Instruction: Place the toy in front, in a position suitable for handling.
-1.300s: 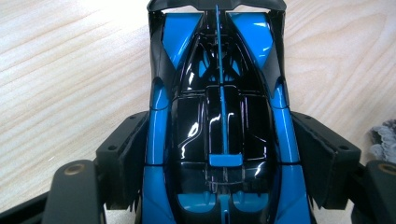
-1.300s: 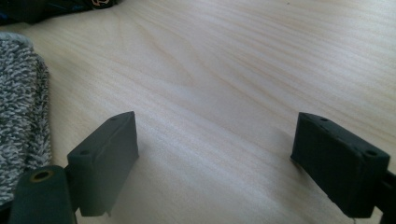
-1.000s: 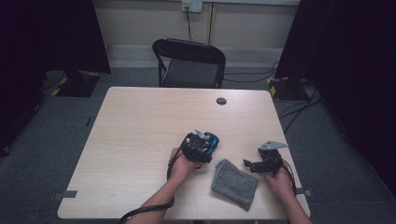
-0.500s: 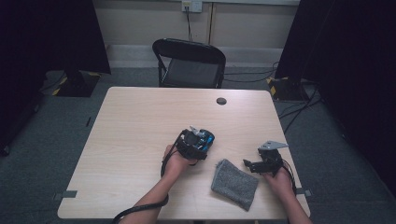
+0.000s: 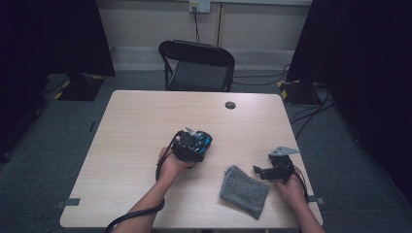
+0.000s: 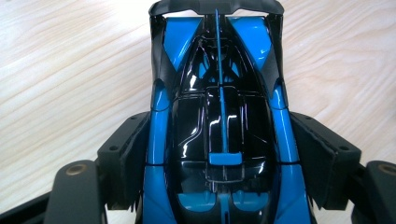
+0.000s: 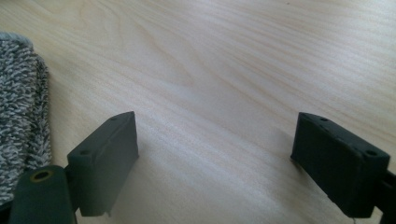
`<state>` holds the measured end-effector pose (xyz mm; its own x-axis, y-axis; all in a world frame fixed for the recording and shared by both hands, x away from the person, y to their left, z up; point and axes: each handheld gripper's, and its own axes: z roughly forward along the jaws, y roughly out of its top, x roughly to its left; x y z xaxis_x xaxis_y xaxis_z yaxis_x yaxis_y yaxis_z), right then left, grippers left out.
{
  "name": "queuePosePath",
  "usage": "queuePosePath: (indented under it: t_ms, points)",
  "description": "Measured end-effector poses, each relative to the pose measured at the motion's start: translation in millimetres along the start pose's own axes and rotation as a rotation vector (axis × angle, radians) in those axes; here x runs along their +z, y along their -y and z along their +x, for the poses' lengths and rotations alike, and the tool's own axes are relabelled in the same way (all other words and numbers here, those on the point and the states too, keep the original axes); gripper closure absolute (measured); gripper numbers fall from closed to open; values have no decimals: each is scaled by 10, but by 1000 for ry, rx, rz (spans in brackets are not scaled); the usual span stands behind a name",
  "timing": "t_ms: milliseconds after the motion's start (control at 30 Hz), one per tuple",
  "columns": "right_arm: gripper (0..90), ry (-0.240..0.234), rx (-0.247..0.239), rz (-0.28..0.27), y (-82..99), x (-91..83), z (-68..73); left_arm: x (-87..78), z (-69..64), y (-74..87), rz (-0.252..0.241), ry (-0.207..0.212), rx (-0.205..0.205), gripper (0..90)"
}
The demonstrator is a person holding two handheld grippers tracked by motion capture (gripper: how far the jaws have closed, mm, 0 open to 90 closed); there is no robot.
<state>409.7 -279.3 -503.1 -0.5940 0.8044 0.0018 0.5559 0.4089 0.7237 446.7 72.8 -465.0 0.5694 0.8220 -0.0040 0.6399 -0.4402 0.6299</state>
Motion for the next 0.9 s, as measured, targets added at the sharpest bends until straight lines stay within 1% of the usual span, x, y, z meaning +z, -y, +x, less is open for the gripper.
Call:
queuePosePath:
  t_ms: [100,133,167,300,333,400,433,467,500,533,567,667,700,733,900]
  points:
    - [137,0,0,0,0,0,0,-24,67,33,3,-11,2,263]
    - [137,0,0,0,0,0,0,-31,98,47,-4,-19,-4,263]
    - [137,0,0,0,0,0,0,-39,125,58,-5,-18,-11,262]
    - [137,1,0,1,0,0,0,-55,221,105,4,-36,-17,262]
    - [137,1,0,0,0,0,0,-66,253,121,12,-35,-15,262]
    - [137,0,0,0,0,0,0,-68,291,153,0,-33,-13,268]
    - [137,0,1,0,0,0,0,-72,312,163,7,-30,-21,268]
    - [138,1,1,-1,0,1,0,-72,331,175,1,-32,-16,269]
    - [137,1,1,0,-1,1,0,-70,343,184,-1,-34,-25,269]
    - [137,1,1,0,-2,2,-1,-66,360,194,6,-31,-23,269]
    - [137,2,1,0,-2,2,-1,-58,371,206,14,-27,-21,269]
    - [137,2,1,0,-2,3,-1,-47,389,232,7,-19,-24,269]
    - [137,2,1,0,-3,2,-1,-45,401,233,10,-15,-17,270]
    - [138,2,1,0,-3,2,-2,-36,399,236,4,-11,-25,270]
    - [138,3,1,1,-3,3,-1,-29,440,228,8,4,13,269]
